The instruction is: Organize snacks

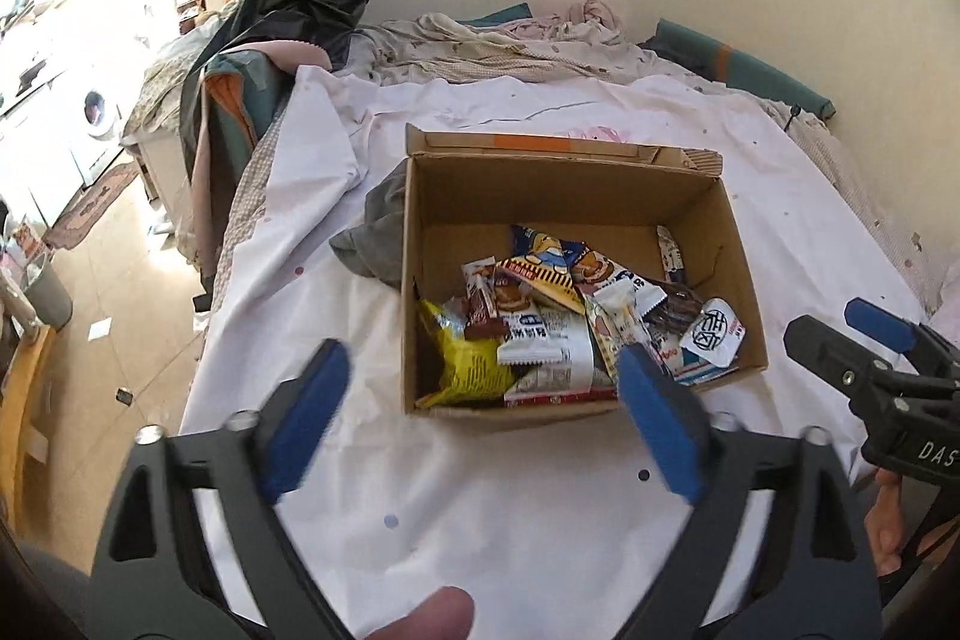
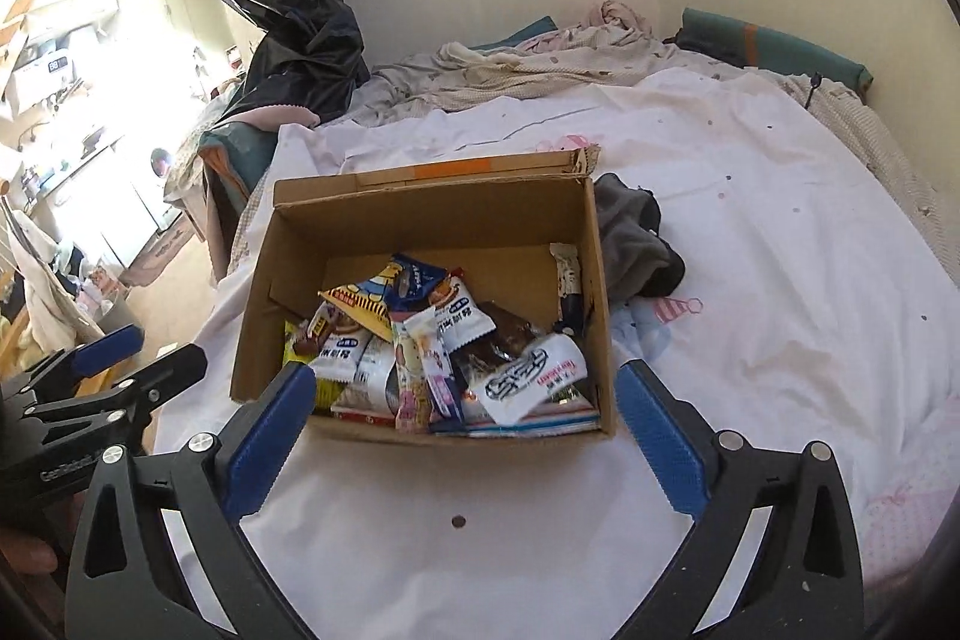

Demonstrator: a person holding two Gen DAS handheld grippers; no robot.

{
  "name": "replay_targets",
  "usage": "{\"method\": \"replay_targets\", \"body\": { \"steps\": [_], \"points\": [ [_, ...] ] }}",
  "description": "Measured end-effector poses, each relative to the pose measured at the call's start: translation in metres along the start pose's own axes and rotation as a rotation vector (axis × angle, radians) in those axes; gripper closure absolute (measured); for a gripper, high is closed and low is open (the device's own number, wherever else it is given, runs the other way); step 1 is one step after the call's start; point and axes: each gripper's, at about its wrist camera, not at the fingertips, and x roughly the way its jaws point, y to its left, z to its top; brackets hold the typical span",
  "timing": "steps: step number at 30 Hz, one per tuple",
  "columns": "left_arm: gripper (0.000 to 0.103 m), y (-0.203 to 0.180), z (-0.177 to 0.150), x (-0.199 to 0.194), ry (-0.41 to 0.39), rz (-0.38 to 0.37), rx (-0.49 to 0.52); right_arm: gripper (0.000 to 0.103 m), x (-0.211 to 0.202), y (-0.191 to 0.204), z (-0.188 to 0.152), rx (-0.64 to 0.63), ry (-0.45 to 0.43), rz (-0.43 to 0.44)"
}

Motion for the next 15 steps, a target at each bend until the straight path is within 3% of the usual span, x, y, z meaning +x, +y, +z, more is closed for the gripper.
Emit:
{"method": "replay_targets", "body": {
  "steps": [4,15],
  "points": [
    [0.000,0.000,-0.011,-0.015,-0.028,0.024,0.004,0.000,-0.006,0.005,-0.008,-0.011,0.001,-0.022],
    [0.000,0.007,-0.025,-0.035,-0.048,0.038,-0.011,0.000,-0.016,0.013,-0.025,-0.012,-0.003,-0.049]
  ]
}}
